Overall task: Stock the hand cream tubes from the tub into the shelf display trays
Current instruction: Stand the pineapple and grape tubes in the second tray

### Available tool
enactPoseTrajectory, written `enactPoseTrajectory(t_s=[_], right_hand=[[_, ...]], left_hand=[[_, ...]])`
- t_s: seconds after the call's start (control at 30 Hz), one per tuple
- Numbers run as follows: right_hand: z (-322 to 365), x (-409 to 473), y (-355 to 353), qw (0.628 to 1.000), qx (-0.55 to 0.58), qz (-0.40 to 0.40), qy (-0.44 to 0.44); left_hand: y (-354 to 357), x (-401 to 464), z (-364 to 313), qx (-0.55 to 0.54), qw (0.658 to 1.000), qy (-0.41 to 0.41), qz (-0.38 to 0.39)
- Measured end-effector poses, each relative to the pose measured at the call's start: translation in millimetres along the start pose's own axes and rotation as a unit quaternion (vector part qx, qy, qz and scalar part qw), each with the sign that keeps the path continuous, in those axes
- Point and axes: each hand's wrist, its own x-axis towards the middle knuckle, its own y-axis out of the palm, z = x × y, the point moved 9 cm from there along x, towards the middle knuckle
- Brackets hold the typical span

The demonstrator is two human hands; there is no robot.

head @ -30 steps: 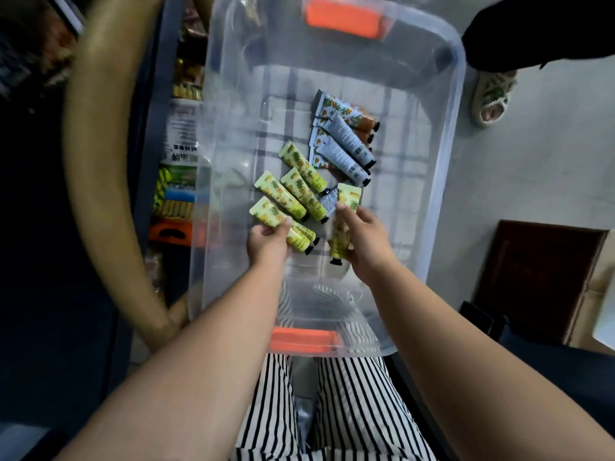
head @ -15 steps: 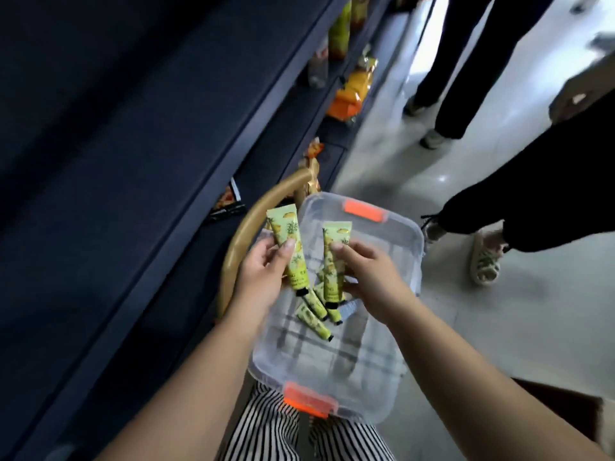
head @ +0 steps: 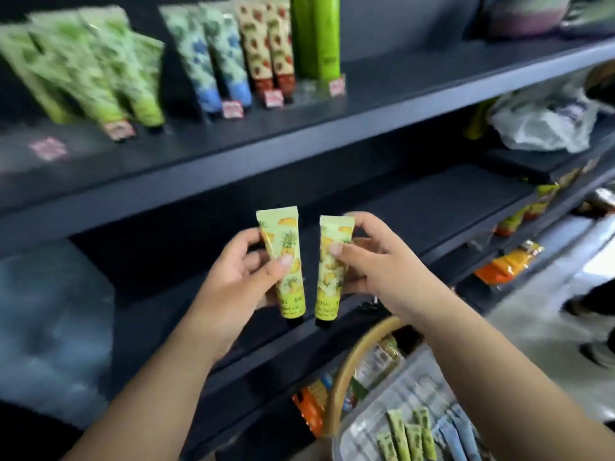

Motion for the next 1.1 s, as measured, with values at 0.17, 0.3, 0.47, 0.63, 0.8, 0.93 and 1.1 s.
enactPoseTrajectory(t_s=[0.17, 0.3, 0.47, 0.63, 0.8, 0.93, 1.1], right_hand=[[64, 23, 63, 0.994, -0.025, 0.084, -0.059], [118, 43, 127, 0.985, -0.028, 0.125, -0.115], [179, 62, 196, 0.964, -0.047, 0.174, -0.198], [230, 97, 249, 0.935, -0.157, 0.148, -0.28], [256, 141, 289, 0.901, -0.299, 0.124, -0.29], [271, 161, 287, 0.891, -0.332, 0.065, -0.303], [270, 170, 266, 0.915, -0.286, 0.045, -0.279]], left_hand=[[-63, -8, -64, 0.005, 0.997, 0.063, -0.044], [-129, -19, -118, 0.0, 0.988, 0.117, -0.096], [-195, -23, -178, 0.038, 0.977, 0.173, -0.122], [-263, -7, -229, 0.107, 0.961, 0.203, -0.153], [-309, 26, -239, 0.124, 0.963, 0.183, -0.151], [-325, 52, -229, 0.096, 0.971, 0.172, -0.135], [-321, 76, -220, 0.084, 0.977, 0.16, -0.115]])
